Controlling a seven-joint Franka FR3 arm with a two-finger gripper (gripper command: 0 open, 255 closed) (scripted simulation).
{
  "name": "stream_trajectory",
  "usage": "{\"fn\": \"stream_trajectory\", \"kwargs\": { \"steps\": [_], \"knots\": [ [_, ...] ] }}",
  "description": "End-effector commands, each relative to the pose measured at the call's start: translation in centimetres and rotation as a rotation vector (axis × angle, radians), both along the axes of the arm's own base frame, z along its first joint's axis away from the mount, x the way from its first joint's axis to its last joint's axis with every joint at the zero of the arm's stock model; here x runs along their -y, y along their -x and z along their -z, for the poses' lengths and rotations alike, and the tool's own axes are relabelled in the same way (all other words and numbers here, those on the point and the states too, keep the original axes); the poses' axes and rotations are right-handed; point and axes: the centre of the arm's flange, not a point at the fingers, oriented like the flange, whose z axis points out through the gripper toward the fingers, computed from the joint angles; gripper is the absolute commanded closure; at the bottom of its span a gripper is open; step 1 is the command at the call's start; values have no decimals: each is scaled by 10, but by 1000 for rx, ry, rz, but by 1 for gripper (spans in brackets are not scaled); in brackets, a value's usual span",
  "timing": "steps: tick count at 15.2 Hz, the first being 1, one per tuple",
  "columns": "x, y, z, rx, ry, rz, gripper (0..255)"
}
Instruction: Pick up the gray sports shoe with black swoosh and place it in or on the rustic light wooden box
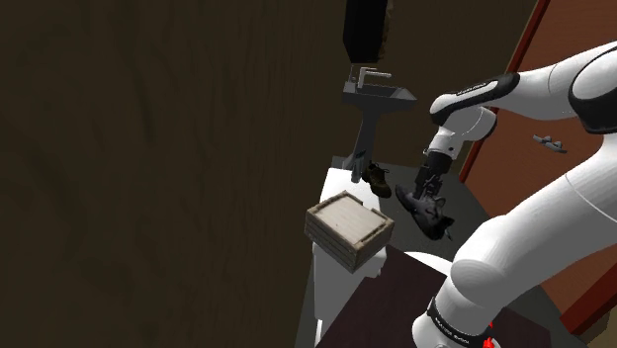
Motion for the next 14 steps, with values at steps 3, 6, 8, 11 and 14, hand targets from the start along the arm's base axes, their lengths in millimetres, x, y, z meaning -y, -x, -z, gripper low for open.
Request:
{"fn": "stream_trajectory", "kwargs": {
  "steps": [3, 6, 8, 11, 14],
  "knots": [
    [0, 1, -22, 0, 0, 0, 255],
    [0, 1, -38, 0, 0, 0, 255],
    [0, 1, -49, 0, 0, 0, 255],
    [0, 1, -65, 0, 0, 0, 255],
    [0, 1, -80, 0, 0, 0, 255]
  ]
}}
